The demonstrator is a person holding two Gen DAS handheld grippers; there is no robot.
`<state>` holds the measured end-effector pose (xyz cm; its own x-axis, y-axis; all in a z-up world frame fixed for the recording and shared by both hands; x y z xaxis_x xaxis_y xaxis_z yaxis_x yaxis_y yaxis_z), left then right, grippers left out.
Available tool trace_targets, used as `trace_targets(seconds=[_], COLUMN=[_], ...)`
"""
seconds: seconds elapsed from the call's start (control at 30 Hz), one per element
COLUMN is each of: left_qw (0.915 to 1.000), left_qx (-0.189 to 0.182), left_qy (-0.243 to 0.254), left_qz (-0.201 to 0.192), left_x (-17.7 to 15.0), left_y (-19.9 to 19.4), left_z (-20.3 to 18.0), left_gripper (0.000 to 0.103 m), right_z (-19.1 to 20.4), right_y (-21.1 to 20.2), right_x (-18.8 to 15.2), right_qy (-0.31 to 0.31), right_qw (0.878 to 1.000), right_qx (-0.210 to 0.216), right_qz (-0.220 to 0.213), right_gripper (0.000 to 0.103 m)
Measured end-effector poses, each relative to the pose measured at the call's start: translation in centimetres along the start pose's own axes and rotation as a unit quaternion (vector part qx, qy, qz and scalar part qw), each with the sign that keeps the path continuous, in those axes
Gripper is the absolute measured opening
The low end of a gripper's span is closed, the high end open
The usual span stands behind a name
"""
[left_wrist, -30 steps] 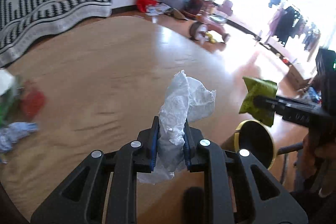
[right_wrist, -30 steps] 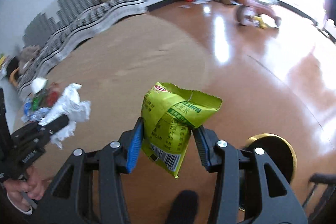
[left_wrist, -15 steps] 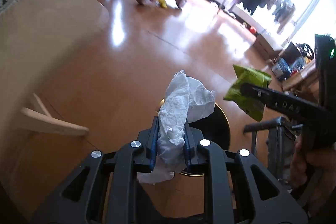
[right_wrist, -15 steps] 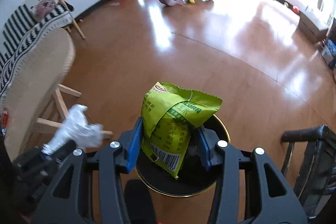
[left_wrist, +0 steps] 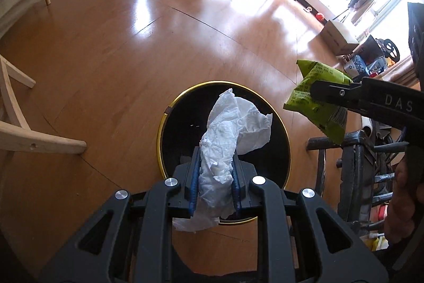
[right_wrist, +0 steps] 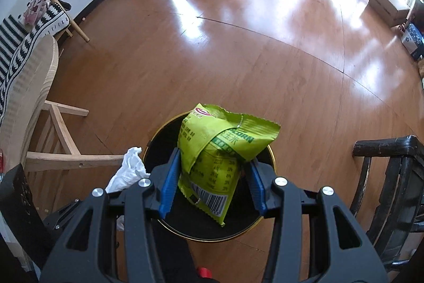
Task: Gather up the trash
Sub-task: 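Carry tissue and snack bag over the bin and open both tools to drop them, then return both tools to the table and grasp the blister pack with the left tool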
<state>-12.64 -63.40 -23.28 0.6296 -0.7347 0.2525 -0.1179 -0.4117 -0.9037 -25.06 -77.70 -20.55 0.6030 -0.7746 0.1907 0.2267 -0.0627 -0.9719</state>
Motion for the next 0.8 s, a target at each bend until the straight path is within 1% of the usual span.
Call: trace_targets(seconds=[0.13,0.17,0.2,0.23,0.27,0.3,0.33,0.43,0.53,0.6,0.67,0.73,0.77,0.8], left_qw=[1.0000,0.9999,0.9999,0.9999,0.9998,0.9998,0.9997,0.9997,0.9995,0.9992,0.9980,0.9959,0.9942,0.9922], left_qx=[-0.007,-0.009,-0.010,-0.012,-0.015,-0.017,-0.017,-0.017,-0.006,0.008,0.028,0.050,0.065,0.079], left_qy=[0.005,0.006,0.008,0.009,0.009,0.008,0.008,0.014,0.020,0.022,0.014,0.008,0.002,-0.001], left_qz=[0.000,-0.002,-0.002,-0.003,-0.006,-0.011,-0.017,-0.013,-0.022,-0.033,-0.055,-0.074,-0.086,-0.096], left_x=[0.0,0.1,0.1,0.1,-0.1,-0.1,-0.1,-0.4,-0.5,-0.8,-1.2,-1.7,-2.2,-2.8], left_y=[0.5,0.6,0.8,0.7,0.6,0.4,0.2,-0.1,-1.9,-4.1,-7.6,-10.9,-12.8,-14.7], left_z=[-0.7,-0.8,-1.0,-1.1,-1.1,-1.3,-1.4,-1.6,-1.0,0.3,2.8,5.1,6.7,8.0], left_gripper=[0.020,0.022,0.029,0.049,0.060,0.072,0.073,0.073,0.075,0.079,0.080,0.085,0.086,0.087], right_z=[0.2,0.2,0.1,0.1,0.2,0.4,0.5,1.3,2.8,4.7,7.0,10.4,11.7,14.3], right_y=[-0.2,-0.2,-0.2,-0.3,-0.4,-0.6,-0.7,-1.1,-2.1,-3.1,-3.9,-5.0,-5.3,-5.9], right_x=[0.1,0.2,0.2,0.2,0.2,0.2,0.3,0.2,0.5,0.6,0.6,0.4,0.3,0.1], right_qy=[0.000,0.001,0.002,0.003,0.002,0.000,-0.002,-0.004,-0.008,-0.020,-0.039,-0.069,-0.079,-0.099], right_qw=[1.000,1.000,1.000,1.000,1.000,1.000,1.000,1.000,1.000,0.999,0.997,0.994,0.993,0.990], right_qx=[-0.001,0.000,-0.001,-0.003,-0.005,-0.009,-0.011,-0.006,0.004,0.018,0.031,0.042,0.048,0.059], right_qz=[-0.001,-0.001,0.000,-0.002,-0.005,-0.009,-0.011,-0.015,-0.030,-0.044,-0.056,-0.069,-0.072,-0.078], right_gripper=[0.048,0.051,0.059,0.064,0.073,0.074,0.074,0.074,0.074,0.074,0.074,0.075,0.075,0.076])
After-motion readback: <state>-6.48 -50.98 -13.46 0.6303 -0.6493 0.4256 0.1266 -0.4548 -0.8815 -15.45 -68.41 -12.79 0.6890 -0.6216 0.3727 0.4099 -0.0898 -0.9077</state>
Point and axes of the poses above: each gripper's, at about its wrist camera, not at the fingertips, and y roughly the way its jaws point, z to its left, x to its top, the point moved 4 cm from there along y, roughly the way its jaws point, and after that the axes turned 10 degrees about z, right-handed, at the moved point
